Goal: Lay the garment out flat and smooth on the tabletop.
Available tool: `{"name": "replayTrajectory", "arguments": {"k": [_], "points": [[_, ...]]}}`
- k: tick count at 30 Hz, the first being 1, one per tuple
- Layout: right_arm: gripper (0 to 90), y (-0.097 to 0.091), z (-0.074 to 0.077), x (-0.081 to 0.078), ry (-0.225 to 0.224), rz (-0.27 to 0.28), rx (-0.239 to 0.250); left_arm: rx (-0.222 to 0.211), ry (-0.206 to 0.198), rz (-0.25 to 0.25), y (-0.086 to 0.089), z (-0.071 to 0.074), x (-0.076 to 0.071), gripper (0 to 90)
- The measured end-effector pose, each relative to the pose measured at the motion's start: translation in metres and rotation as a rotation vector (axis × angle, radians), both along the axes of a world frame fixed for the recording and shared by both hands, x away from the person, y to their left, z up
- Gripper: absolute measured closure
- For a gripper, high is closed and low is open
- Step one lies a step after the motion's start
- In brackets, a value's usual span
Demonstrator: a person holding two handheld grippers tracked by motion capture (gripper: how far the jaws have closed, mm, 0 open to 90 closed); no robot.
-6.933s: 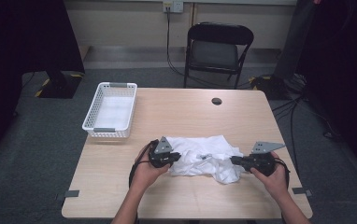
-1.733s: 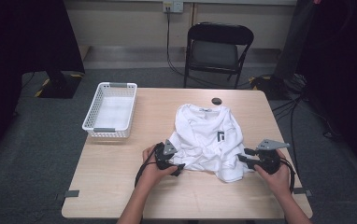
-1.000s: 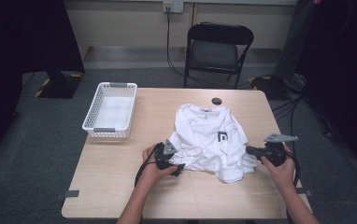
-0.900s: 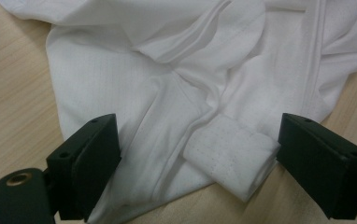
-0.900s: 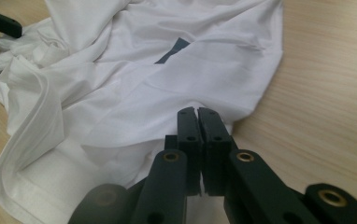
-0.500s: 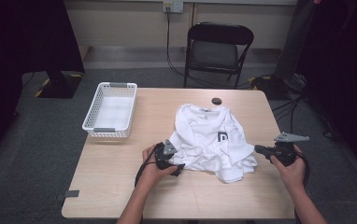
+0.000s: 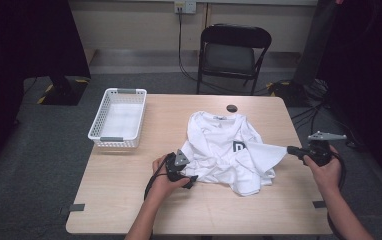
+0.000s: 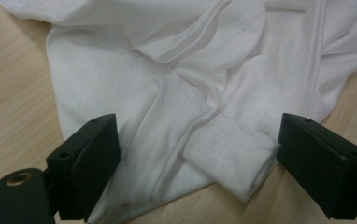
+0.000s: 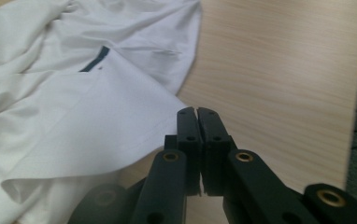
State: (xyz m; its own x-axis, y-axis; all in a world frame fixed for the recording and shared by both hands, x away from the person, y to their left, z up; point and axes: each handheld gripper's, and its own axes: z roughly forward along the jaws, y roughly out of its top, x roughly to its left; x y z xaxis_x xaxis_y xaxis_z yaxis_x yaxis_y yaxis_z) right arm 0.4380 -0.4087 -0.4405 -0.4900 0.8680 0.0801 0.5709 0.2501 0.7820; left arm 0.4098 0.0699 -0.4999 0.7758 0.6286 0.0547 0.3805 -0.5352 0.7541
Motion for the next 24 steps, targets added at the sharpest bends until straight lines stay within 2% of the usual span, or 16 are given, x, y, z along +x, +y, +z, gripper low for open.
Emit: {"name": "replayTrajectory", "arguments": {"k": [7,9,11,13,15,17,20,24], "points": [[88.2,-0.038,0.001,0.017,-0.004,-0.109,-0.065,-0.001,0.003,-0.005,0.000,0.000,0.001,13.2],[87.5,-0.047,0.002,0.020,-0.017,-0.140,-0.044,0.000,0.003,-0.005,0.000,0.000,0.001,13.1],[81.0,-0.050,0.002,0.020,-0.031,-0.169,-0.035,0.000,0.003,-0.005,0.000,0.000,0.001,13.1],[78.8,-0.047,0.002,0.017,-0.035,-0.164,-0.020,0.000,0.003,-0.005,0.000,0.000,0.001,13.1],[73.4,-0.039,0.000,0.010,-0.041,-0.141,-0.038,0.001,0.002,-0.005,0.000,0.000,0.001,13.1],[74.6,-0.029,-0.003,0.001,-0.043,-0.103,-0.024,0.001,0.002,-0.005,0.000,0.000,0.001,13.1],[72.8,-0.011,-0.014,-0.012,-0.030,-0.050,-0.024,0.002,0.001,-0.005,0.000,0.000,0.001,13.1],[73.0,0.006,-0.035,-0.019,0.007,-0.048,-0.020,0.002,0.000,-0.005,0.000,0.000,0.001,13.1]]}}
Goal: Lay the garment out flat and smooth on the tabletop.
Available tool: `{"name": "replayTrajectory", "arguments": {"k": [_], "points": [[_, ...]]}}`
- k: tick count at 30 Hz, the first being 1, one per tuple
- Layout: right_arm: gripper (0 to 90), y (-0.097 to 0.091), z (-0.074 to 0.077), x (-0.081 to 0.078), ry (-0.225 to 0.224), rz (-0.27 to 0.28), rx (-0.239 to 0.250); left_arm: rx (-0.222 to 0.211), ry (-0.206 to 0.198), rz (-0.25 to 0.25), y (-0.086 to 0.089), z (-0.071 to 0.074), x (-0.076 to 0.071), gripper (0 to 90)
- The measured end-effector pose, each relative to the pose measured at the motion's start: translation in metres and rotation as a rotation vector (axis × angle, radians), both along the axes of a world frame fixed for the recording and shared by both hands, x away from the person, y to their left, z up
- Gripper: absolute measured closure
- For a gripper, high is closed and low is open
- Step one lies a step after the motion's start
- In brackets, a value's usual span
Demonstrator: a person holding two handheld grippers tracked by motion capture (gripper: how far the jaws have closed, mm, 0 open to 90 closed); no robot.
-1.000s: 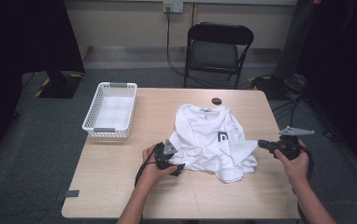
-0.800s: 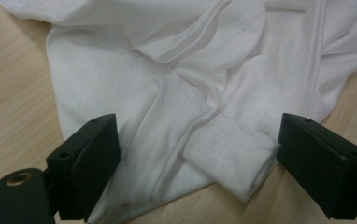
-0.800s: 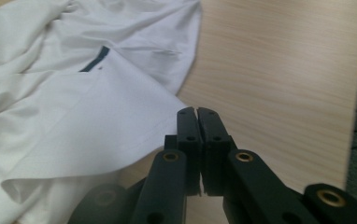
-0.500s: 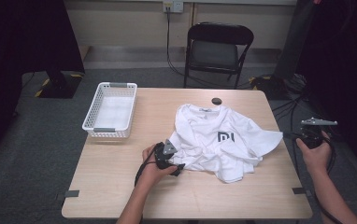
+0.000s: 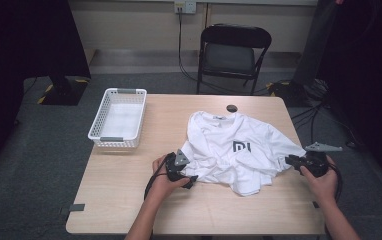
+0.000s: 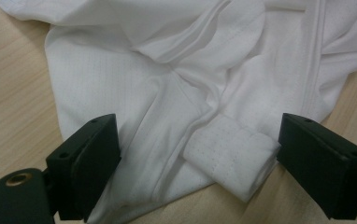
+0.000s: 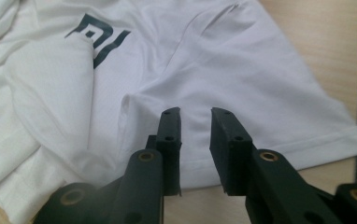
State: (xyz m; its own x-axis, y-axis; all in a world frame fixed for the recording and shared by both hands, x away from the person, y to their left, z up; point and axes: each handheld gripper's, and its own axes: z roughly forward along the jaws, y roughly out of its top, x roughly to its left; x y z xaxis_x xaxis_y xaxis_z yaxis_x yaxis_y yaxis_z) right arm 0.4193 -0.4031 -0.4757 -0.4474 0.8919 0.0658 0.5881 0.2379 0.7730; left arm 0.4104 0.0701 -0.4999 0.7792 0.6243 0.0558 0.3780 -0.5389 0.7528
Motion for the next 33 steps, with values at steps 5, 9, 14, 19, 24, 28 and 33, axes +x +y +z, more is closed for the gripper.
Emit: {"name": "replayTrajectory", "arguments": {"k": [5,9,14,19,24,28,33], "points": [[72.9,0.008,-0.019,0.000,0.025,-0.018,-0.012,0.000,0.000,0.000,0.000,0.000,0.000,13.1],[86.9,0.002,-0.020,0.000,0.015,-0.006,-0.027,0.000,0.000,0.000,0.000,0.000,0.000,13.1],[89.1,-0.024,-0.018,0.009,0.019,-0.068,-0.054,0.000,0.000,0.000,0.000,0.000,0.000,13.1],[78.0,-0.037,-0.009,0.009,-0.004,-0.121,-0.059,-0.001,0.001,-0.001,0.000,0.000,0.000,13.1],[61.8,-0.006,0.000,-0.007,-0.050,-0.017,0.005,0.001,-0.002,-0.002,0.000,0.000,-0.001,13.1],[52.3,0.031,0.001,-0.021,-0.060,0.083,0.075,0.001,-0.002,-0.004,0.000,0.000,-0.001,13.1],[47.0,0.066,-0.005,-0.028,-0.043,0.157,0.064,0.001,-0.001,-0.005,0.000,0.000,-0.001,13.1]]}}
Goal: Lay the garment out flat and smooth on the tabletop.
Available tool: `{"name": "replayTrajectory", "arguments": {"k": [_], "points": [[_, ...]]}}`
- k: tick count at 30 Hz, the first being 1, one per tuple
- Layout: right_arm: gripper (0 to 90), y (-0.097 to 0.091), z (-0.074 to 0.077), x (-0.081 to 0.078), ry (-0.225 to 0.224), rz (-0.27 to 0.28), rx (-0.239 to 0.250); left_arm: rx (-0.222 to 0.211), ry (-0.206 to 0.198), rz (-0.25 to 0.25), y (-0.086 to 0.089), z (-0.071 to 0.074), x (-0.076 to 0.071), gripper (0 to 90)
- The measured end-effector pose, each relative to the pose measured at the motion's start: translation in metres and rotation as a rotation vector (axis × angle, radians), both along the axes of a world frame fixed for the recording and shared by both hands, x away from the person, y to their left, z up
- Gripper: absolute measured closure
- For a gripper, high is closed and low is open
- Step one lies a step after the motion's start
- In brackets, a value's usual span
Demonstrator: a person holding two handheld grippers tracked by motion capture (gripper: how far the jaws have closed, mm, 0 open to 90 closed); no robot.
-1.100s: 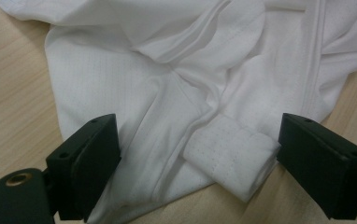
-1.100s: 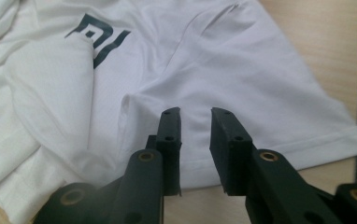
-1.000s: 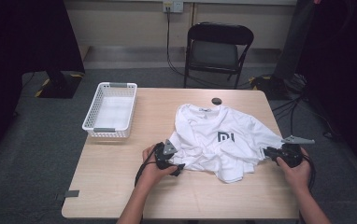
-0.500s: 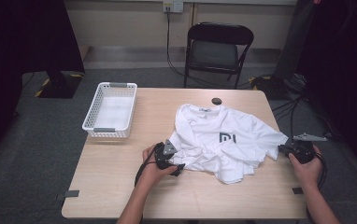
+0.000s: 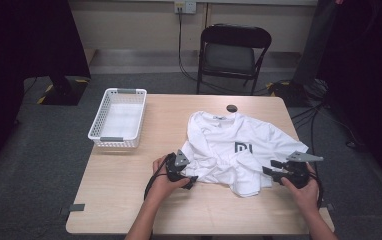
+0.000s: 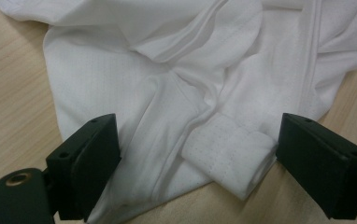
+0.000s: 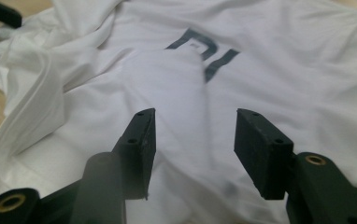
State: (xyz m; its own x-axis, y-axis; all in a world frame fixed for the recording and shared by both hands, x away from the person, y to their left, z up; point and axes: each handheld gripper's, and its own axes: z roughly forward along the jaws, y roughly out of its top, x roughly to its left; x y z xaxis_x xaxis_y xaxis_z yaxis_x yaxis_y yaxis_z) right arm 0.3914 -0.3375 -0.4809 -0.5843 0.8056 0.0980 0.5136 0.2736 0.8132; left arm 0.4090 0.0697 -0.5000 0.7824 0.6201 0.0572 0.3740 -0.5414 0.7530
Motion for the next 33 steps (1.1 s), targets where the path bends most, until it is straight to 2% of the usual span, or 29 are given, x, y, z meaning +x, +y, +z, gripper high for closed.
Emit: {"name": "replayTrajectory", "arguments": {"k": [1,2,4,6,7,11,16,20,22,23,24,25,26,27,29,31,33], "points": [[45.0,0.011,-0.007,0.000,-0.002,0.014,-0.045,0.002,-0.001,-0.004,0.000,0.000,0.000,13.1],[45.0,0.011,-0.007,0.000,-0.002,0.014,-0.045,0.002,-0.001,-0.004,0.000,0.000,0.000,13.0],[42.7,0.015,-0.014,0.002,0.015,0.017,-0.077,0.011,-0.003,-0.010,0.000,0.000,-0.001,12.9],[39.4,0.015,-0.018,0.004,0.014,0.015,-0.108,0.014,-0.005,-0.011,-0.001,0.000,-0.001,12.4],[39.4,0.011,-0.019,0.005,0.025,0.015,-0.087,0.012,-0.004,-0.011,-0.001,0.000,-0.001,12.2],[40.0,0.004,-0.019,0.008,0.030,0.028,-0.075,0.011,-0.003,-0.008,-0.002,0.000,-0.001,12.2],[40.5,-0.009,-0.019,0.012,0.033,0.030,-0.071,0.013,-0.003,-0.030,-0.008,0.000,-0.005,12.0],[40.0,-0.013,-0.019,0.012,0.035,0.035,-0.068,0.011,0.001,-0.026,-0.010,0.000,-0.006,11.1],[39.9,-0.012,-0.019,0.011,0.030,0.039,-0.081,-0.017,0.017,-0.017,-0.007,0.001,-0.005,11.7],[39.9,-0.012,-0.019,0.011,0.030,0.039,-0.081,-0.017,0.017,-0.017,-0.007,0.001,-0.005,12.6],[39.8,-0.012,-0.019,0.011,0.030,0.039,-0.081,-0.055,0.052,0.015,-0.004,0.006,-0.003,12.6],[39.8,-0.012,-0.019,0.011,0.030,0.039,-0.081,-0.055,0.052,0.015,-0.004,0.006,-0.003,13.7],[39.6,-0.012,-0.019,0.012,0.031,0.041,-0.076,-0.104,0.054,0.029,-0.004,0.013,-0.001,14.0],[39.6,-0.012,-0.019,0.012,0.032,0.041,-0.076,-0.124,0.056,0.024,-0.004,0.016,-0.001,14.7],[39.5,-0.012,-0.019,0.012,0.032,0.041,-0.075,-0.149,0.049,0.047,-0.006,0.023,0.003,21.8],[39.5,-0.012,-0.019,0.012,0.031,0.039,-0.077,-0.166,0.052,0.081,-0.009,0.027,0.008,39.4],[39.5,-0.012,-0.019,0.011,0.032,0.037,-0.078,-0.183,0.069,0.138,-0.013,0.029,0.016,48.0]]}}
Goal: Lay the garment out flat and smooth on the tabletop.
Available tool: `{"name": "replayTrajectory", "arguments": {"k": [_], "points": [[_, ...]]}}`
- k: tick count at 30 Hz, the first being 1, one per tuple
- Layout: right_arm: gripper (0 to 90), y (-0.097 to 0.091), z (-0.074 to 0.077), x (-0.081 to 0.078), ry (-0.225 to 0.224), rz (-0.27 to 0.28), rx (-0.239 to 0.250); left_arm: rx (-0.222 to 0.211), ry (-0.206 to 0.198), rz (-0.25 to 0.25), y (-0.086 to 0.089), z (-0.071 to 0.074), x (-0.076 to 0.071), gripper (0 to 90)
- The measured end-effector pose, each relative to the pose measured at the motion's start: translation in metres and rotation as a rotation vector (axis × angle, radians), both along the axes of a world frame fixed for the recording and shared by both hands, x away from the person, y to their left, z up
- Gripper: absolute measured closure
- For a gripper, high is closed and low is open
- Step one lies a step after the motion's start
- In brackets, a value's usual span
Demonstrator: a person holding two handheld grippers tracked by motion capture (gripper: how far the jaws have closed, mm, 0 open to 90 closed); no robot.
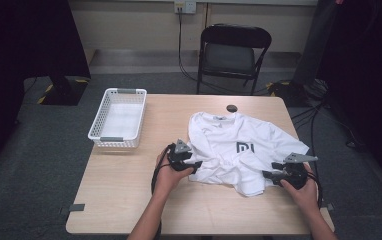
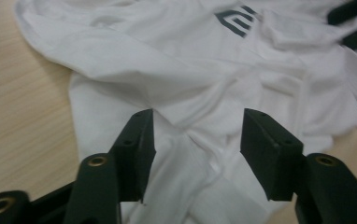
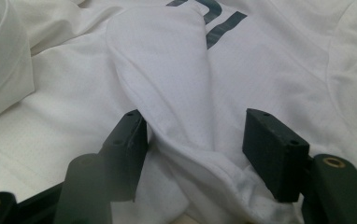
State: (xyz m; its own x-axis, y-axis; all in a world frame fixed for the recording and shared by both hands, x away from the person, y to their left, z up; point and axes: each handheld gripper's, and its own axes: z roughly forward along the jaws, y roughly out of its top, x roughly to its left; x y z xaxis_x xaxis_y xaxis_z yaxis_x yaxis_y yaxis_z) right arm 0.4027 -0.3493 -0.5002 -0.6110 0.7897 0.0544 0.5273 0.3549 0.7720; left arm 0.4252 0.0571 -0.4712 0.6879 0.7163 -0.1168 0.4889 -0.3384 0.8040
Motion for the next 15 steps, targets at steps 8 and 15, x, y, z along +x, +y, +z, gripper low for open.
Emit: {"name": "replayTrajectory", "arguments": {"k": [8,15], "points": [[39.4,0.000,0.000,0.000,-0.002,-0.002,-0.002,0.006,0.106,0.120,-0.017,-0.006,0.019,57.5],[39.4,0.000,0.000,0.000,-0.001,-0.003,0.000,0.080,0.077,0.064,-0.023,-0.012,0.017,74.0]]}}
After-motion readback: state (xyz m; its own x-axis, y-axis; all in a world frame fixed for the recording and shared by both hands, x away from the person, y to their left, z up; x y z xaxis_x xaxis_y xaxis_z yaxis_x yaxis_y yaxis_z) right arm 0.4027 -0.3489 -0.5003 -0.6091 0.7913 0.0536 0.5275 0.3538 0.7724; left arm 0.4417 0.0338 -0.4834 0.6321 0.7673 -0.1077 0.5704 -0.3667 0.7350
